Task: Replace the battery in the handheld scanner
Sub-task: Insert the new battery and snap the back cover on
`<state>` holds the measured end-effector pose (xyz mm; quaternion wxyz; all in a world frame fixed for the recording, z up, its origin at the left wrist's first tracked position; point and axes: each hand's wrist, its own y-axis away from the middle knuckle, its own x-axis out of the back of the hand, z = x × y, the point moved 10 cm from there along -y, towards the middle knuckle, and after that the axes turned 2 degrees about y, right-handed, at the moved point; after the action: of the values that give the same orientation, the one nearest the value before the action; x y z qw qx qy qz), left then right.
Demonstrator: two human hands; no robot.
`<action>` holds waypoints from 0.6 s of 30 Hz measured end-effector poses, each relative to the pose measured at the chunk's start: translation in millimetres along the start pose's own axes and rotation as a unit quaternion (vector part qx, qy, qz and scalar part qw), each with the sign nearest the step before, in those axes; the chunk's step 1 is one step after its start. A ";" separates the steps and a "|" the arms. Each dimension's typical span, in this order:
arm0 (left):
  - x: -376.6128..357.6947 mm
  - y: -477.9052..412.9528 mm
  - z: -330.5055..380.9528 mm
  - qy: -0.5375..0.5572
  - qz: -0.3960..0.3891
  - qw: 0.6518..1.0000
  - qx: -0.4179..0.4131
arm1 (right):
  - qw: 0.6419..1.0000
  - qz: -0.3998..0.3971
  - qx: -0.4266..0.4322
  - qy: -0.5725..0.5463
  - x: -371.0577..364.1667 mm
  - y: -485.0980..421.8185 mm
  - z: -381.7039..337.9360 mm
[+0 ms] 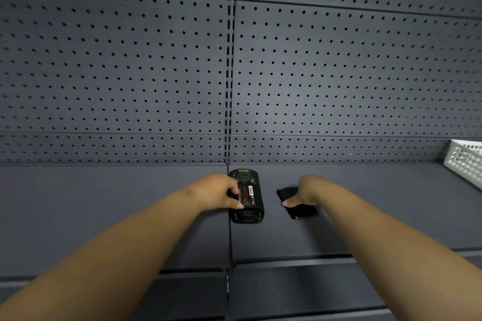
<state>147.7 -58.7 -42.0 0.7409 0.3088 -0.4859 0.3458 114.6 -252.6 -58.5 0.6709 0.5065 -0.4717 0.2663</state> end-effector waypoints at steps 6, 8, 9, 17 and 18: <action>0.0 2.3 0.9 -0.006 0.001 1.000 0.003 | 1.000 0.001 0.028 -0.008 -2.6 -10.2 -8.4; -0.9 3.2 0.1 0.000 0.003 1.000 0.005 | 1.000 -0.009 0.027 0.008 -5.2 -12.2 -8.9; -1.5 3.8 -0.3 0.003 0.004 1.000 0.006 | 1.000 -0.013 0.025 0.011 -6.4 -13.3 -8.4; -0.1 5.2 -5.2 0.036 -0.007 0.999 0.014 | 0.994 -0.009 0.021 -0.104 5.3 -7.8 0.7; 0.2 5.9 -6.8 0.042 -0.012 0.999 0.014 | 0.988 0.002 0.035 -0.148 12.8 -7.8 0.4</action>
<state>146.4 -49.9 -43.4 0.7606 0.3101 -0.4458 0.3559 126.2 -257.2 -50.4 0.5748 0.5628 -0.5573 0.2056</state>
